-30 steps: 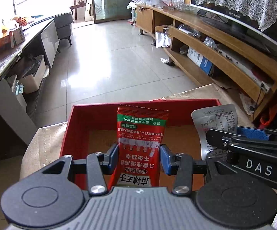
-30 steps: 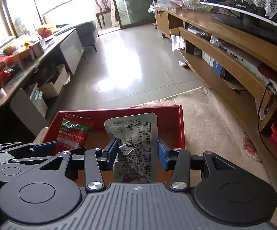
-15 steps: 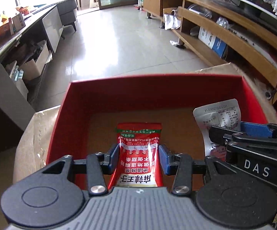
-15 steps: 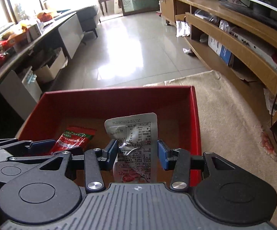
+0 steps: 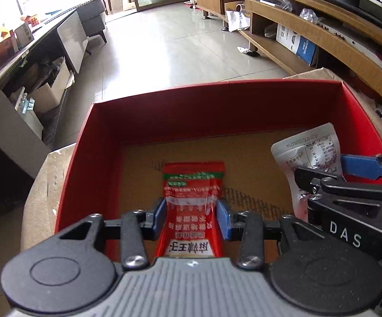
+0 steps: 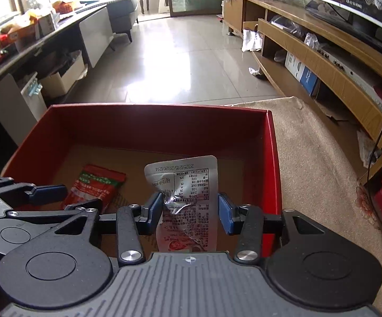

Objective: Organize snacks
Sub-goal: 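Lower both packets into the red box and open both tools, then grasp the blue wafer biscuit packet with the left tool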

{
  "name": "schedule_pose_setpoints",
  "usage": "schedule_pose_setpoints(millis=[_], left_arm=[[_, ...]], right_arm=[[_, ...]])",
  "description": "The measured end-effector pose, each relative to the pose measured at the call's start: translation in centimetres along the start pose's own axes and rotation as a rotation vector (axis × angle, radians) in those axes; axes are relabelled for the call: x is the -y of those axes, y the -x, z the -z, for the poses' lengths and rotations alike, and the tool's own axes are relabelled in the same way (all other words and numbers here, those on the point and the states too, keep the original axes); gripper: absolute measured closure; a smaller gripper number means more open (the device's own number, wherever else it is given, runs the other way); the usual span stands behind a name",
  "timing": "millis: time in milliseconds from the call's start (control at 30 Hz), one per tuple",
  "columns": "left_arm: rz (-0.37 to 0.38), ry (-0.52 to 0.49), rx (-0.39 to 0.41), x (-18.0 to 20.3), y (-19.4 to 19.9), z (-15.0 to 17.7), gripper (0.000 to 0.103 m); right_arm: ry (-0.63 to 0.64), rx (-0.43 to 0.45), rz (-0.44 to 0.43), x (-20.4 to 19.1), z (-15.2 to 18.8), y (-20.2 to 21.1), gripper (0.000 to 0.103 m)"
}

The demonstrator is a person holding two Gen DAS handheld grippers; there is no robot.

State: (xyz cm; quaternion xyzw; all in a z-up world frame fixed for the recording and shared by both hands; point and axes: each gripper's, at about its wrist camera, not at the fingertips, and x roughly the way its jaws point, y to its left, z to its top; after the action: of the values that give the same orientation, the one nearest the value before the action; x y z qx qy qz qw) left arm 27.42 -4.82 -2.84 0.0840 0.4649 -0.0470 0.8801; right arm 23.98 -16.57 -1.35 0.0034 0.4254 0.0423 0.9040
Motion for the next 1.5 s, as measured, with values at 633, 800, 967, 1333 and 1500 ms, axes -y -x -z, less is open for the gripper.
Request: schedule_pose_setpoints(millis=[633, 800, 967, 1333, 1500], left_arm=[[-0.015, -0.012, -0.004, -0.5, 1.3, 0.9, 0.062], [-0.005, 0.001, 0.013, -0.7, 2.5, 0.9, 0.06], [0.008, 0.018, 0.031, -1.2, 3.8, 1.1, 0.058], [0.044, 0.046, 0.054, -1.9, 6.6, 2.4, 0.055], [0.056, 0.041, 0.055, -2.1, 7.4, 3.4, 0.053]], right_arm=[[0.078, 0.009, 0.045, -0.5, 0.3, 0.9, 0.031], [0.08, 0.033, 0.046, -0.3, 0.3, 2.0, 0.027], [0.079, 0.059, 0.041, -0.4, 0.2, 3.2, 0.026], [0.076, 0.075, 0.017, -0.6, 1.1, 5.5, 0.024], [0.075, 0.071, 0.003, -0.8, 1.8, 6.4, 0.024]])
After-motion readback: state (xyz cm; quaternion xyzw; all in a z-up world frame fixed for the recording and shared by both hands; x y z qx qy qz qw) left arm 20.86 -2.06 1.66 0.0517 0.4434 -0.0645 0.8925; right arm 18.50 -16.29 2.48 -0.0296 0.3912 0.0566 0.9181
